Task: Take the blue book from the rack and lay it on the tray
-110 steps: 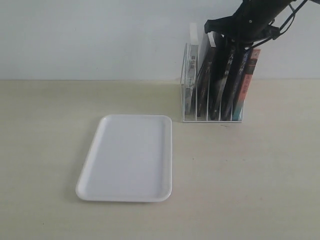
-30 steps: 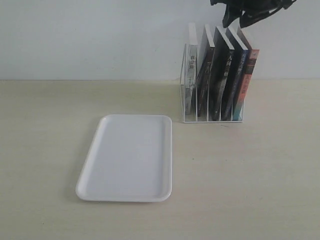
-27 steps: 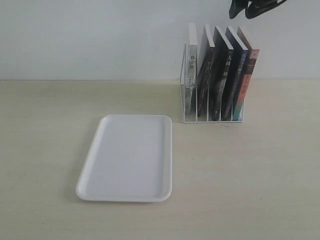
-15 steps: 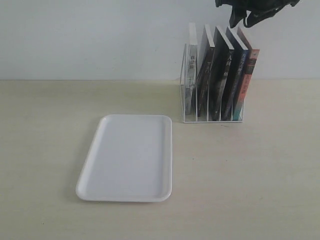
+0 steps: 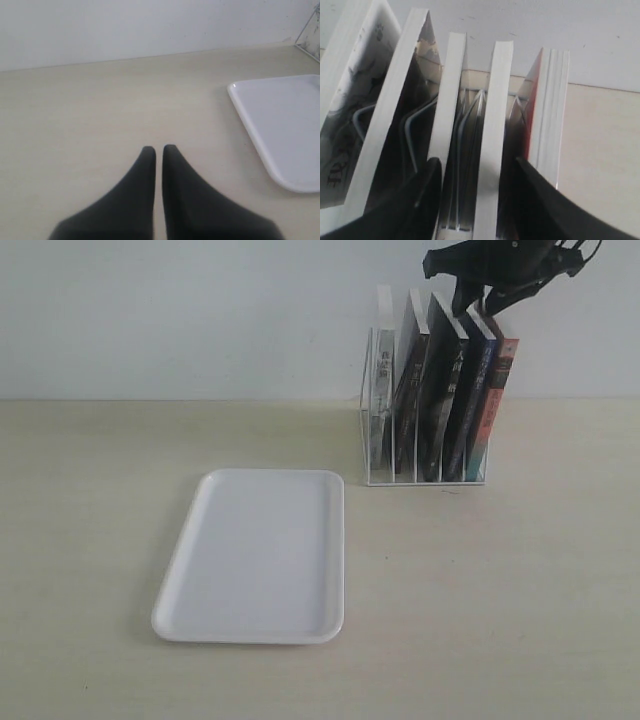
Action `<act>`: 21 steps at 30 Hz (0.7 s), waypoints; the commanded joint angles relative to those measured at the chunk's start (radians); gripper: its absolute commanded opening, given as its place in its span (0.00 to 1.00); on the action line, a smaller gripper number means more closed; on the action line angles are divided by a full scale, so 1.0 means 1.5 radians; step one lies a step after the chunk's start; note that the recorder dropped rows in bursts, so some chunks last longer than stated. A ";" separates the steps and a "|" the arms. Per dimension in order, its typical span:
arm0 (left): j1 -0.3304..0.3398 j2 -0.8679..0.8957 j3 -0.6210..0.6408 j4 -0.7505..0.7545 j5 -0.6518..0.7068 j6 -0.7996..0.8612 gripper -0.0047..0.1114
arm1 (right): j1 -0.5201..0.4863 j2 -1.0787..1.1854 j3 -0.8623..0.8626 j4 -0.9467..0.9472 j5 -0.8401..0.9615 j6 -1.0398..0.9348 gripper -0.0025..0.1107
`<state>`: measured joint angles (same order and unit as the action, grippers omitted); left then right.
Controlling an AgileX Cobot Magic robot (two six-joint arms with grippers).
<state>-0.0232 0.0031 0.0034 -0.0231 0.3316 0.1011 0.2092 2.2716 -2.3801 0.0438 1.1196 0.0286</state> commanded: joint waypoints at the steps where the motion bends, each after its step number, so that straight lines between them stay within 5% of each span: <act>1: 0.001 -0.002 -0.002 -0.002 -0.010 0.003 0.08 | 0.000 0.006 -0.003 -0.001 -0.015 -0.002 0.40; 6: 0.001 -0.002 -0.002 -0.002 -0.010 0.003 0.08 | 0.000 0.006 -0.003 0.002 -0.025 -0.002 0.37; 11: 0.001 -0.002 -0.002 -0.002 -0.010 0.003 0.08 | 0.000 0.006 -0.003 0.002 -0.034 -0.002 0.14; 21: 0.001 -0.002 -0.002 -0.002 -0.010 0.003 0.08 | 0.000 0.006 -0.003 -0.001 -0.031 -0.025 0.16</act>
<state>-0.0232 0.0031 0.0034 -0.0231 0.3316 0.1011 0.2092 2.2817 -2.3801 0.0516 1.0751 0.0166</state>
